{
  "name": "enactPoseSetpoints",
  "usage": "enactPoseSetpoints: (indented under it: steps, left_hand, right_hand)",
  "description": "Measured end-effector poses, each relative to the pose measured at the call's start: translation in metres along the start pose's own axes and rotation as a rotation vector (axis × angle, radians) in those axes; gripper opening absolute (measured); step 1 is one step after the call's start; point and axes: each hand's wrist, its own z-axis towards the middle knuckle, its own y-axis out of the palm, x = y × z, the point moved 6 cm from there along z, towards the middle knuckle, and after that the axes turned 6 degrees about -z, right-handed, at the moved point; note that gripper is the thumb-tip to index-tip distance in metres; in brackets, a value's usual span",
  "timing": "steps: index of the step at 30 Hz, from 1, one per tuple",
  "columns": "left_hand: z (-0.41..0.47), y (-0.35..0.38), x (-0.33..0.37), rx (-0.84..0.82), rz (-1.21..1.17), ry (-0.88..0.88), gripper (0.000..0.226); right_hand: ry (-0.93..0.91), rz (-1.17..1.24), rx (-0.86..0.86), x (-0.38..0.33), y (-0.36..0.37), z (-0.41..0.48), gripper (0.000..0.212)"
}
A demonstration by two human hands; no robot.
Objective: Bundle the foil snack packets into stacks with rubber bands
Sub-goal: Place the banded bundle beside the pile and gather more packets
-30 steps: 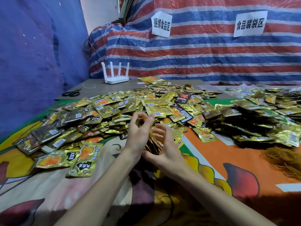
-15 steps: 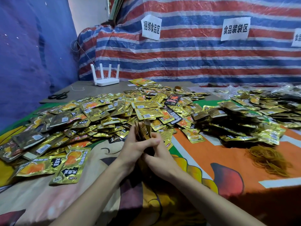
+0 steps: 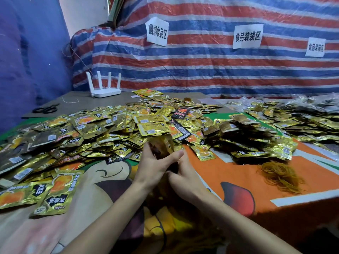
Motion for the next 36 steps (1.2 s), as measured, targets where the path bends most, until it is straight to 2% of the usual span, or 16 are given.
enactPoseSetpoints:
  steps: [3, 5, 8, 11, 15, 18, 20, 23, 26, 30, 33, 36]
  left_hand:
    - [0.002, 0.020, 0.001, -0.095, 0.004, -0.077, 0.072]
    - [0.002, 0.027, 0.000, -0.087, 0.036, -0.110, 0.068]
    - [0.001, 0.035, 0.000, -0.047, 0.153, -0.083, 0.067]
    - [-0.003, 0.050, 0.006, -0.114, 0.182, -0.019, 0.054]
    - [-0.012, 0.066, 0.012, -0.222, 0.255, 0.049, 0.038]
    - [-0.014, 0.068, 0.013, -0.250, 0.266, 0.048, 0.024]
    - [-0.012, 0.067, 0.012, -0.260, 0.282, 0.044, 0.019]
    - [-0.009, 0.062, 0.009, -0.273, 0.314, 0.020, 0.013]
    - [-0.009, 0.055, 0.005, -0.283, 0.366, 0.000, 0.013]
    - [-0.004, 0.037, 0.004, -0.263, 0.400, 0.000, 0.012]
    - [0.002, 0.023, 0.005, -0.229, 0.441, 0.009, 0.017]
    - [0.010, 0.014, 0.006, -0.209, 0.597, 0.059, 0.028]
  right_hand:
    - [0.101, 0.002, 0.079, 0.006, -0.030, -0.003, 0.027]
    - [0.149, 0.025, 0.123, 0.008, -0.055, -0.005, 0.021]
    - [0.319, 0.109, 0.193, 0.025, -0.094, -0.010, 0.020]
    - [0.451, -0.047, 0.273, 0.046, -0.139, -0.010, 0.021]
    - [0.572, -0.408, 0.300, 0.066, -0.183, -0.008, 0.041]
    - [0.554, -0.805, 0.317, 0.070, -0.188, -0.015, 0.046]
    - [0.495, -0.951, 0.278, 0.070, -0.176, -0.018, 0.057]
    - [0.464, -0.947, 0.167, 0.077, -0.156, -0.015, 0.066]
    - [0.448, -1.014, 0.208, 0.076, -0.153, -0.008, 0.056]
    - [0.515, -1.124, 0.285, 0.071, -0.149, -0.002, 0.057]
    - [0.384, -1.171, 0.355, 0.055, -0.132, 0.005, 0.072]
    - [0.198, -1.078, 0.330, 0.037, -0.106, 0.018, 0.082]
